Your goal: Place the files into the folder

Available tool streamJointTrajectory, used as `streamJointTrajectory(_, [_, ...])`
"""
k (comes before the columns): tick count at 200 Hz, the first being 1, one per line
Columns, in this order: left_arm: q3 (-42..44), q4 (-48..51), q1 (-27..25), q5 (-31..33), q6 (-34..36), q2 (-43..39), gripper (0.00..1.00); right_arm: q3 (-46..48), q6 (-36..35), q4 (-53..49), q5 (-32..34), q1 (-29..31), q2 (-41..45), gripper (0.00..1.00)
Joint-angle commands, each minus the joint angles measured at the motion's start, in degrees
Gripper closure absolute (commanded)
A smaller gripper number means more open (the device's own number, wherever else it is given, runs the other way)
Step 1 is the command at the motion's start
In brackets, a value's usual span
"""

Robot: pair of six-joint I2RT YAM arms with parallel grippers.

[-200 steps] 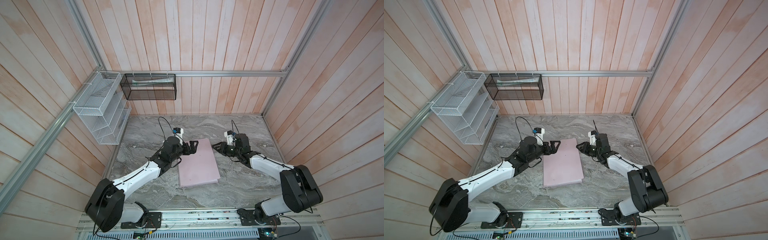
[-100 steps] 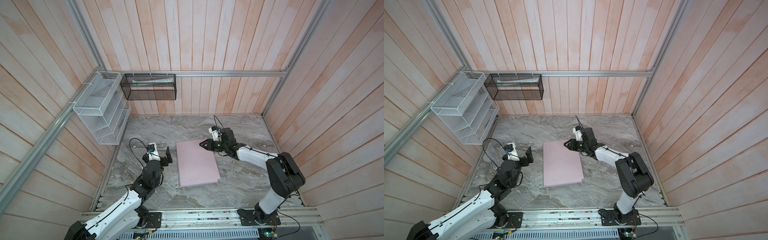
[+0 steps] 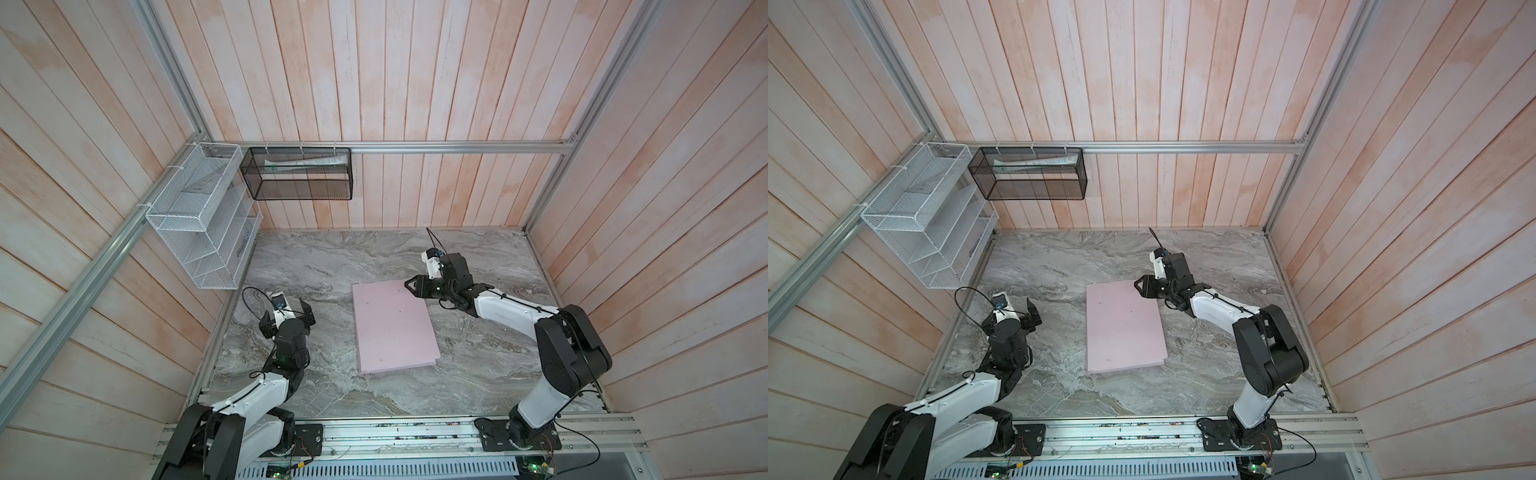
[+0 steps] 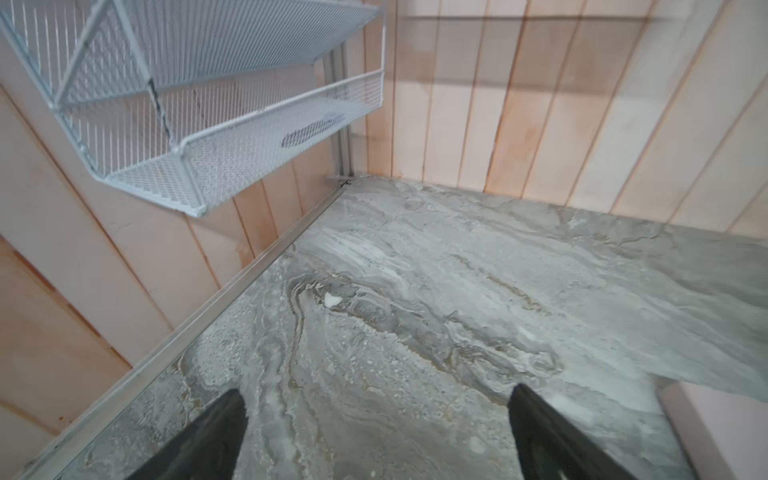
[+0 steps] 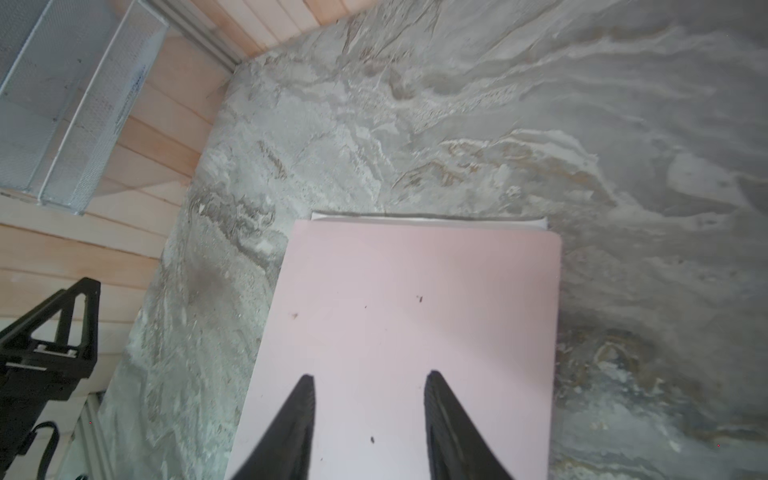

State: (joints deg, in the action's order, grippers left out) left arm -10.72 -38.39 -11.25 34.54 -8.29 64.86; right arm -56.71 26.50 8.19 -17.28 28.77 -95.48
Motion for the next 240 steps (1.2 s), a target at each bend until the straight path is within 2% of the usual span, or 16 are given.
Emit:
streamJointTrajectory(1, [-1.51,-3.09,3.18,-7.02,-2.26,1.13,0.0,6.55,-5.8,6.23,7.87,0.01,4.87,0.47])
streamJointTrajectory(26, [-0.99,-12.3,8.03,-10.95,-0.58,5.48,0.0,16.43,-12.24,16.64,13.53,0.16,11.21,0.39])
streamJointTrajectory(33, [-2.44,-11.95,9.09,-11.65,-0.89,7.22,0.0,18.92,-14.0,19.68,15.64,0.21,13.0,0.32])
streamJointTrajectory(51, [-7.08,-8.18,10.06,-13.83,-0.4,11.5,0.0,22.62,-16.85,23.17,23.16,0.21,16.73,0.27])
streamJointTrajectory(59, [-7.82,-8.94,10.05,-14.22,0.69,12.76,0.01,23.13,-17.09,22.79,26.05,-0.04,17.88,0.2])
streamJointTrajectory(86, [-6.69,-22.1,11.67,-18.76,2.1,20.36,0.01,23.88,-15.09,19.96,28.68,-4.08,20.76,0.19])
streamJointTrajectory(97, [-9.07,-15.19,11.07,-21.61,2.88,19.73,0.01,25.17,-14.15,20.56,29.67,-6.46,22.04,0.18])
streamJointTrajectory(108, [-8.29,-19.82,11.06,-22.77,3.53,21.5,0.01,26.87,-14.11,22.06,31.39,-9.32,23.41,0.18])
streamJointTrajectory(120, [-7.52,-19.32,11.23,-25.08,3.55,21.03,0.0,29.08,-14.02,24.09,33.44,-12.88,24.4,0.14])
streamJointTrajectory(128, [-5.87,-24.56,11.25,-25.25,3.55,22.95,0.0,30.79,-14.2,25.91,34.4,-15.18,24.79,0.14])
streamJointTrajectory(136, [-5.15,-27.99,11.25,-25.52,5.17,24.2,0.0,32.44,-14.64,27.97,35.48,-17.05,24.82,0.14])
streamJointTrajectory(149, [-5.94,-24.01,11.24,-25.93,5.0,22.95,0.0,33.61,-14.75,30.91,37.38,-19.72,24.38,0.14])
streamJointTrajectory(176, [-5.77,-24.58,11.25,-25.93,5.13,23.07,0.0,32.97,-22.77,33.06,41.61,-21.01,20.73,0.14])
streamJointTrajectory(206, [-5.49,-25.28,11.21,-25.76,5.14,23.07,0.0,40.21,-25.23,53.97,39.88,-23.02,12.8,0.13])
streamJointTrajectory(222, [-5.54,-25.09,11.22,-25.75,5.17,23.13,0.0,39.96,-28.57,53.13,36.03,-22.9,12.32,0.13])
streamJointTrajectory(240, [-5.59,-25.01,11.23,-25.76,5.17,23.05,0.0,46.17,-26.8,70.52,36.82,-24.77,8.62,0.11])
